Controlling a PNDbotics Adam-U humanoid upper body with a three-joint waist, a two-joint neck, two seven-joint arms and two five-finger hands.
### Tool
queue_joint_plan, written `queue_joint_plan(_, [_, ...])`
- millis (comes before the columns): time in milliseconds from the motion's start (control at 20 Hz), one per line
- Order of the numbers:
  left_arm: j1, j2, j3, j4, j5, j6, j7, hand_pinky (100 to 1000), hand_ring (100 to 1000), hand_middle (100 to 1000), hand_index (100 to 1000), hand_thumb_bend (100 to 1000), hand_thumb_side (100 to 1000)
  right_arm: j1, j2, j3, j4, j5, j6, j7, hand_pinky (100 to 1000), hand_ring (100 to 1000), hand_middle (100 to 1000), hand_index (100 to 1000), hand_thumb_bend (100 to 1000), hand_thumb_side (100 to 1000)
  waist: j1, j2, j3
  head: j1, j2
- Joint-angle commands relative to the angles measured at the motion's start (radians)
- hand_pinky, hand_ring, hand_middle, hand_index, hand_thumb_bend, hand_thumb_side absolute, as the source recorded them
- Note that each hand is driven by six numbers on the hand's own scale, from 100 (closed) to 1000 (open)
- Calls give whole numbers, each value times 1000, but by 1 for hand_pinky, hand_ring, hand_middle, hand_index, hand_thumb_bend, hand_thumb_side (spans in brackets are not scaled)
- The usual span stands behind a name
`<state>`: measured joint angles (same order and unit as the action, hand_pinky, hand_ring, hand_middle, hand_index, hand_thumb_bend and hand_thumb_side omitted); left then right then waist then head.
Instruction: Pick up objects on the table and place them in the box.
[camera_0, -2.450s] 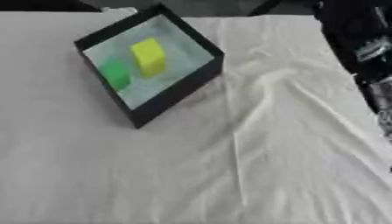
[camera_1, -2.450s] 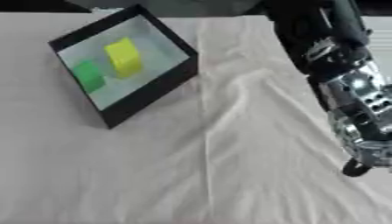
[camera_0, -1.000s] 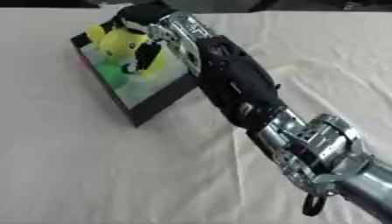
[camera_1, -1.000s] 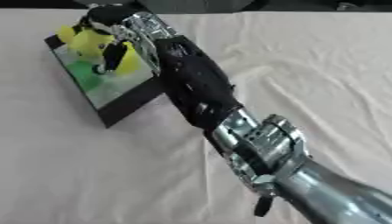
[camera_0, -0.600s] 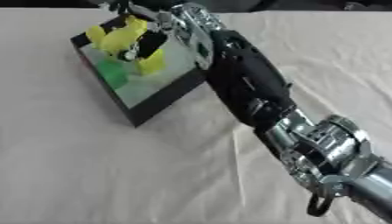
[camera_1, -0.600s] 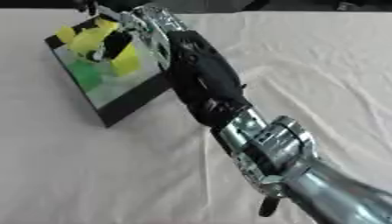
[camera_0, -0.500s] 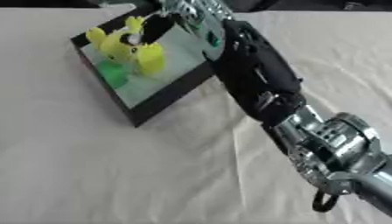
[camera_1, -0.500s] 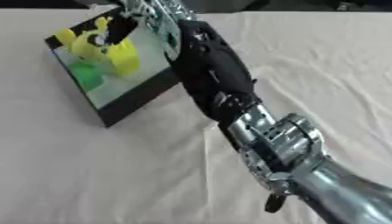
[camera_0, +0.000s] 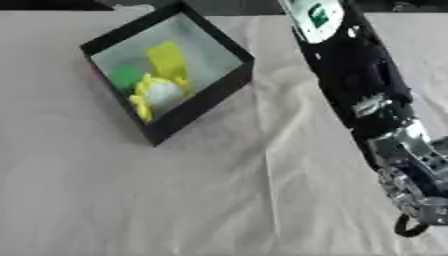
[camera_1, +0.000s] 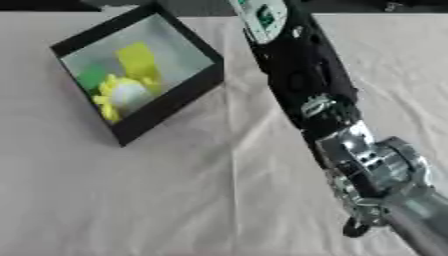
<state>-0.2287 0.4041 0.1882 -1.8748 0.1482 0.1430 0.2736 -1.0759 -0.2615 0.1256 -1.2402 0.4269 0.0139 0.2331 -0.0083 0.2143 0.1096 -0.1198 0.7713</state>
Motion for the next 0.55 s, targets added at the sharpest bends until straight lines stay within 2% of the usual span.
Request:
queue_joint_plan(50, [-5,27,9,-14,-1,-4,1,825,646,719,803,116,771,40,-76,-5,-110,-130,29,-23,913,835,741,888,100,347,7,-26,-4,12,-1])
queue_joint_plan(200, [-1,30,7,-15,-4,-11,-4,825,646,720,805,112,775,125,-106,-33,-188,-225,48,-36,909,824,727,889,100,397,10,-30,-8,19,-1])
queue_joint_plan(300, [2,31,9,-15,-4,-17,-4,824,646,720,805,111,776,180,-124,-57,-233,-291,63,-41,909,822,725,890,100,372,10,-33,-10,22,-1])
queue_joint_plan(350, [3,29,10,-14,-2,-19,-2,824,647,726,807,104,791,214,-131,-71,-251,-319,69,-49,911,822,732,882,100,259,10,-34,-13,24,-1])
queue_joint_plan(450, [9,24,9,-9,5,-21,3,825,652,733,808,101,815,289,-137,-100,-286,-364,76,-71,911,819,726,879,100,300,11,-34,-15,32,-1])
queue_joint_plan(550, [19,21,6,-2,16,-23,5,826,653,734,809,104,822,353,-135,-124,-308,-419,84,-99,914,822,726,878,100,295,13,-32,-18,42,-1])
